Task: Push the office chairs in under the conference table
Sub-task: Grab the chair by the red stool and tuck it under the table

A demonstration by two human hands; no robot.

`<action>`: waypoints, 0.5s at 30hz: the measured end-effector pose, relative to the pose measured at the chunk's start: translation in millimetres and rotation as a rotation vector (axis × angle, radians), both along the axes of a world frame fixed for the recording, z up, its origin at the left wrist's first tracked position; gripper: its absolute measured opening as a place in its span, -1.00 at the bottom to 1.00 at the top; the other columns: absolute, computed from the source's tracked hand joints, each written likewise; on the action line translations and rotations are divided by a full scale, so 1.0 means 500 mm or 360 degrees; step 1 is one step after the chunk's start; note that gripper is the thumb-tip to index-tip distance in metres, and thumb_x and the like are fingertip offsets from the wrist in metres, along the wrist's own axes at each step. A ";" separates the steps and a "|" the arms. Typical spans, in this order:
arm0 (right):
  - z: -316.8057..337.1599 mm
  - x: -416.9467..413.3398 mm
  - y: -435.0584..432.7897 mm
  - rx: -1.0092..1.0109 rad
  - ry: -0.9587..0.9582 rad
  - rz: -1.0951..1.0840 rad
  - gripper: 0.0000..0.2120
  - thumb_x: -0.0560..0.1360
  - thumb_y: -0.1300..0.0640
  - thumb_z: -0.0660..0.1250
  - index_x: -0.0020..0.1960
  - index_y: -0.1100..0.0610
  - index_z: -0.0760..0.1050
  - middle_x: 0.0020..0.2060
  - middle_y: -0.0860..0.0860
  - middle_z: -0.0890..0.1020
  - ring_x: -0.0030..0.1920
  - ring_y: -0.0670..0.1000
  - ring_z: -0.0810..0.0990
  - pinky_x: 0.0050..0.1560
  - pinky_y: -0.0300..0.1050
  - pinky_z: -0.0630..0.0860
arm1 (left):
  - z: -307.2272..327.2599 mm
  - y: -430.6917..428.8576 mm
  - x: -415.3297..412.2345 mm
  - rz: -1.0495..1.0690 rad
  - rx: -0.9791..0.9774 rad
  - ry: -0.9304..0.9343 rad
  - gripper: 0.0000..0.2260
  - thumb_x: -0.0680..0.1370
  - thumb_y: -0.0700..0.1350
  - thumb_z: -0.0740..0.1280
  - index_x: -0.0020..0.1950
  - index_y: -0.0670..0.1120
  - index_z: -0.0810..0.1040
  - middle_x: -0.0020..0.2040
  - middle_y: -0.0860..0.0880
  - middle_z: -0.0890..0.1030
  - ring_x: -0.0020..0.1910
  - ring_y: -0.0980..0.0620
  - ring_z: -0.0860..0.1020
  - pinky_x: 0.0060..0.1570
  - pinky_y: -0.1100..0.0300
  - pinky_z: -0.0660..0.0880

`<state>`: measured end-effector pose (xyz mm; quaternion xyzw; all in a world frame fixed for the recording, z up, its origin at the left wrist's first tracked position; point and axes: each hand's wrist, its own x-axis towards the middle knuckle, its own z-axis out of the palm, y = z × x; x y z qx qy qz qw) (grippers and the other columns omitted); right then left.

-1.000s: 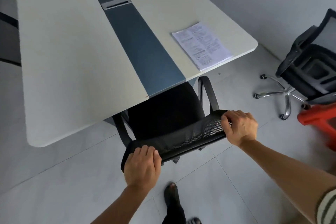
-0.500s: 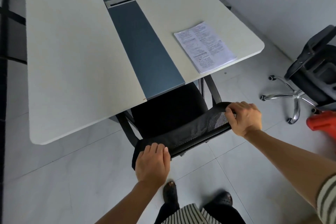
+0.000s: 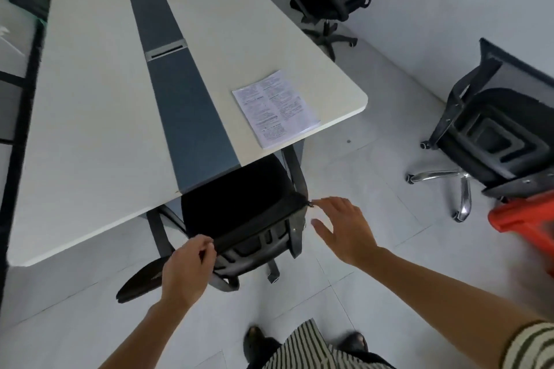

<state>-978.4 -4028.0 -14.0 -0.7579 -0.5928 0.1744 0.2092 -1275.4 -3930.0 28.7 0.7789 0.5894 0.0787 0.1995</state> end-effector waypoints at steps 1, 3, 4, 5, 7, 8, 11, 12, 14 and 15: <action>0.000 0.044 -0.041 -0.0141 0.0096 -0.0068 -0.67 0.57 -0.09 0.18 0.24 0.03 0.51 0.13 -0.05 0.60 0.16 0.01 0.54 0.16 -0.08 0.46 | 0.015 -0.016 0.054 -0.0060 -0.0014 -0.0086 -0.90 0.55 -0.12 0.24 -0.11 0.00 0.53 -0.28 0.07 0.59 -0.32 0.13 0.53 -0.32 0.22 0.40; -0.006 0.138 -0.117 -0.0453 0.0256 -0.0237 -0.72 0.55 -0.08 0.21 0.16 0.00 0.55 -0.04 -0.12 0.65 0.05 -0.03 0.60 0.06 -0.16 0.47 | 0.038 -0.042 0.165 -0.0219 -0.0049 -0.0250 -0.90 0.55 -0.12 0.25 -0.09 0.02 0.54 -0.28 0.10 0.58 -0.31 0.16 0.54 -0.30 0.26 0.43; -0.010 0.186 -0.153 -0.0548 0.0286 -0.0330 -0.76 0.54 -0.07 0.23 0.11 -0.02 0.56 -0.14 -0.15 0.64 -0.01 -0.04 0.62 0.00 -0.16 0.49 | 0.043 -0.051 0.220 -0.0316 -0.0088 -0.0303 -0.91 0.55 -0.10 0.24 -0.08 0.03 0.54 -0.30 0.11 0.58 -0.32 0.16 0.55 -0.31 0.27 0.45; -0.018 0.233 -0.187 -0.0605 0.0296 -0.0443 -0.79 0.53 -0.07 0.23 0.05 -0.04 0.57 -0.20 -0.17 0.63 -0.05 -0.04 0.62 -0.06 -0.15 0.49 | 0.045 -0.058 0.274 -0.0416 -0.0144 -0.0328 -0.91 0.55 -0.08 0.24 -0.05 0.04 0.54 -0.32 0.11 0.57 -0.34 0.16 0.55 -0.31 0.28 0.46; -0.033 0.314 -0.248 -0.0670 0.0312 -0.0679 -0.88 0.51 -0.05 0.25 -0.08 -0.10 0.56 -0.22 -0.17 0.61 -0.08 0.00 0.62 -0.11 -0.13 0.51 | 0.040 -0.065 0.376 -0.0611 -0.0297 -0.0316 -0.89 0.56 -0.03 0.23 0.00 0.04 0.54 -0.38 0.12 0.54 -0.39 0.17 0.53 -0.34 0.36 0.40; -0.038 0.348 -0.273 -0.0692 0.0325 -0.0780 -0.91 0.50 -0.04 0.25 -0.13 -0.15 0.52 -0.21 -0.16 0.62 -0.08 0.01 0.62 -0.10 -0.11 0.52 | 0.032 -0.065 0.422 -0.0703 -0.0374 -0.0302 -0.88 0.56 -0.02 0.24 0.02 0.05 0.54 -0.39 0.14 0.53 -0.38 0.19 0.52 -0.33 0.36 0.40; -0.052 0.429 -0.332 -0.0743 0.0392 -0.1057 -0.91 0.48 -0.04 0.27 -0.20 -0.19 0.47 -0.18 -0.15 0.65 -0.09 0.01 0.63 -0.06 -0.06 0.56 | -0.007 -0.051 0.542 -0.0921 -0.0557 -0.0273 -0.84 0.53 0.06 0.23 0.03 0.09 0.54 -0.23 0.14 0.61 -0.21 0.21 0.57 -0.14 0.16 0.54; -0.055 0.451 -0.346 -0.0741 0.0414 -0.1134 -0.90 0.48 -0.04 0.27 -0.21 -0.19 0.47 -0.18 -0.16 0.65 -0.10 0.00 0.63 -0.06 -0.06 0.56 | -0.021 -0.040 0.581 -0.0988 -0.0597 -0.0243 -0.84 0.52 0.09 0.22 0.02 0.11 0.53 -0.20 0.13 0.63 -0.18 0.19 0.58 -0.11 0.10 0.55; -0.061 0.495 -0.361 -0.0694 0.0439 -0.1268 -0.89 0.48 -0.04 0.28 -0.22 -0.20 0.47 -0.21 -0.19 0.65 -0.13 -0.04 0.63 -0.07 -0.06 0.57 | -0.044 -0.011 0.665 -0.1120 -0.0649 -0.0174 -0.84 0.52 0.10 0.22 0.02 0.11 0.52 -0.23 0.10 0.63 -0.22 0.17 0.58 -0.12 0.09 0.56; -0.062 0.519 -0.363 -0.0664 0.0452 -0.1341 -0.90 0.49 -0.05 0.29 -0.21 -0.19 0.48 -0.21 -0.19 0.65 -0.14 -0.05 0.63 -0.08 -0.06 0.57 | -0.051 0.006 0.711 -0.1183 -0.0656 -0.0144 -0.85 0.52 0.08 0.23 0.02 0.11 0.52 -0.24 0.09 0.62 -0.25 0.16 0.58 -0.13 0.11 0.55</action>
